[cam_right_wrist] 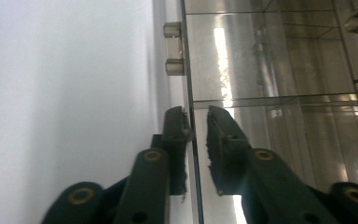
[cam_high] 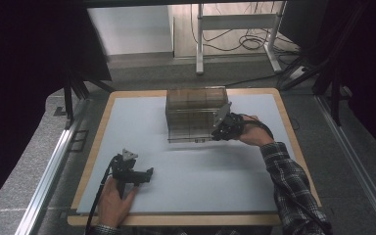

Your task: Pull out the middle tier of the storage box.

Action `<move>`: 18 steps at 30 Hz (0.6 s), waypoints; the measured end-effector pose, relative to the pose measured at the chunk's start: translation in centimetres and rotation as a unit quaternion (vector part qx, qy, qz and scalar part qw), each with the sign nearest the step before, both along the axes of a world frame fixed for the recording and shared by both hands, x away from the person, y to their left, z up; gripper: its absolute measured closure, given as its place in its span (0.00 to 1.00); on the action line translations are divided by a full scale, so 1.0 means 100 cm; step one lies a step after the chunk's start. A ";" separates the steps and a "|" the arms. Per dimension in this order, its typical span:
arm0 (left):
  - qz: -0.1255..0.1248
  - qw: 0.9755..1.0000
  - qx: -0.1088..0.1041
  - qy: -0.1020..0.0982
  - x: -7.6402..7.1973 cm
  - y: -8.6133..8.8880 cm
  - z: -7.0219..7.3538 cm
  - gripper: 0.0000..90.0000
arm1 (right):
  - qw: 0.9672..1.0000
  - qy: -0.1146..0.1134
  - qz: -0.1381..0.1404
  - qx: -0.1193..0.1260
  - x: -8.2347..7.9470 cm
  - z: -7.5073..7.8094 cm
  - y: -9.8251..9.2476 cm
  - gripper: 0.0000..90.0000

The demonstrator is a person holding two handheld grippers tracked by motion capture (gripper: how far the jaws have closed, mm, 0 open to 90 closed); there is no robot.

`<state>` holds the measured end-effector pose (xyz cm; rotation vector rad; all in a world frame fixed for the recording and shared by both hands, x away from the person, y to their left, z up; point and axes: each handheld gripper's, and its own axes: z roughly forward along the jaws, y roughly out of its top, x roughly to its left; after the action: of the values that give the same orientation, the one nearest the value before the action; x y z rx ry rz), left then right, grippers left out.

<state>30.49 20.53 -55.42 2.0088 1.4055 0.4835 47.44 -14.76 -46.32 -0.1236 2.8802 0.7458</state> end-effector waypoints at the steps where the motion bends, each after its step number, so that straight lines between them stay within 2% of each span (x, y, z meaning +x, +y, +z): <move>1: 0.000 1.000 0.000 0.000 0.000 0.000 0.000 0.00 | 1.000 0.000 0.000 0.000 0.000 0.000 0.000 0.83; 3: 0.000 1.000 0.000 0.000 0.000 0.000 0.000 0.00 | 1.000 -0.006 -0.010 0.009 -0.003 0.002 -0.001 0.80; 6: 0.000 1.000 0.000 0.000 0.000 0.000 0.000 0.00 | 1.000 -0.003 -0.019 0.020 -0.006 0.003 -0.001 0.76; 8: 0.000 1.000 0.000 0.000 0.000 0.000 0.000 0.00 | 0.999 -0.011 -0.025 0.022 -0.008 0.005 -0.002 0.72; 18: 0.000 1.000 0.000 0.000 0.000 0.000 0.000 0.00 | 0.997 -0.023 -0.058 0.042 -0.021 0.012 -0.005 0.59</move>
<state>30.49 20.53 -55.42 2.0090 1.4055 0.4833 45.31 -15.26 -45.12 0.0377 2.7799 0.8299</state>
